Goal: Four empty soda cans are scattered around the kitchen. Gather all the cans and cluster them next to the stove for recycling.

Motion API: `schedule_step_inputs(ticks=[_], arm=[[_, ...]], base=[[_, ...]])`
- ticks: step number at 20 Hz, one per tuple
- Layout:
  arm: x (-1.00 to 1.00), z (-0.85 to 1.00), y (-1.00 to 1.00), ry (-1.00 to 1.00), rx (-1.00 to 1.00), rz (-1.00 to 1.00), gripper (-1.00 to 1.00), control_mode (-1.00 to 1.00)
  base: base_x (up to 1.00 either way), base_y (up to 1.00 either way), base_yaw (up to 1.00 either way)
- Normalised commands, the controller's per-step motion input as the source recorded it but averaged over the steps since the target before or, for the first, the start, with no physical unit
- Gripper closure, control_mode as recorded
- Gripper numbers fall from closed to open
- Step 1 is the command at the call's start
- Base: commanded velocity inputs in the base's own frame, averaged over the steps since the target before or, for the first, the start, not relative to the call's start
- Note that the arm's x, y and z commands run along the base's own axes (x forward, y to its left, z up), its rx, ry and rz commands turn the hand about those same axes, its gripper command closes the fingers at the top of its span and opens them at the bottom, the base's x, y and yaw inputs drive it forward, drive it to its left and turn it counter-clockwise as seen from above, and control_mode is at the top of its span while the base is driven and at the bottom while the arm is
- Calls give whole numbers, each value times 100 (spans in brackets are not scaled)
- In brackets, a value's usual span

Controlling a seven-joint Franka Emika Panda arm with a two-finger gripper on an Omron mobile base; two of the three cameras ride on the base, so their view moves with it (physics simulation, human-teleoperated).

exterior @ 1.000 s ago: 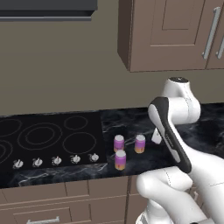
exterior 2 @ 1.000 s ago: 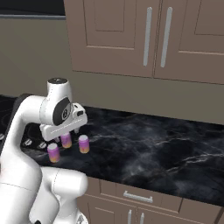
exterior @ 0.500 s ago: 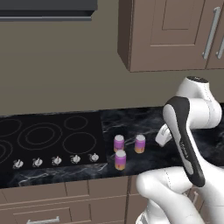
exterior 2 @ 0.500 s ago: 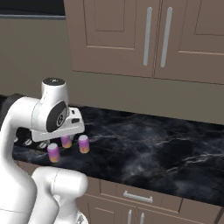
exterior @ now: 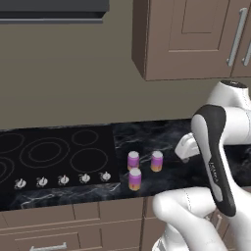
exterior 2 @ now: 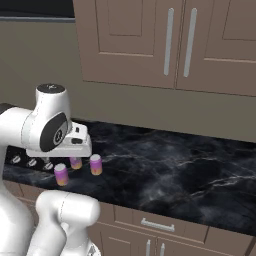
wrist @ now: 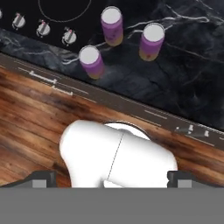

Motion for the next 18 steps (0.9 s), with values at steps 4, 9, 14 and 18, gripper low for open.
schedule_step_inputs(ticks=[4, 9, 14, 18], arm=[[-20, 20, 0, 1, 0, -23, -100, -100], [-9, 0, 0, -11, -1, -16, -100, -100], [-7, 1, 0, -20, -4, -13, -100, -100], [0, 8, 0, -13, -2, -4, -100, -100]], base=[[0, 0, 0], [0, 0, 0], [0, 0, 0], [0, 0, 0]])
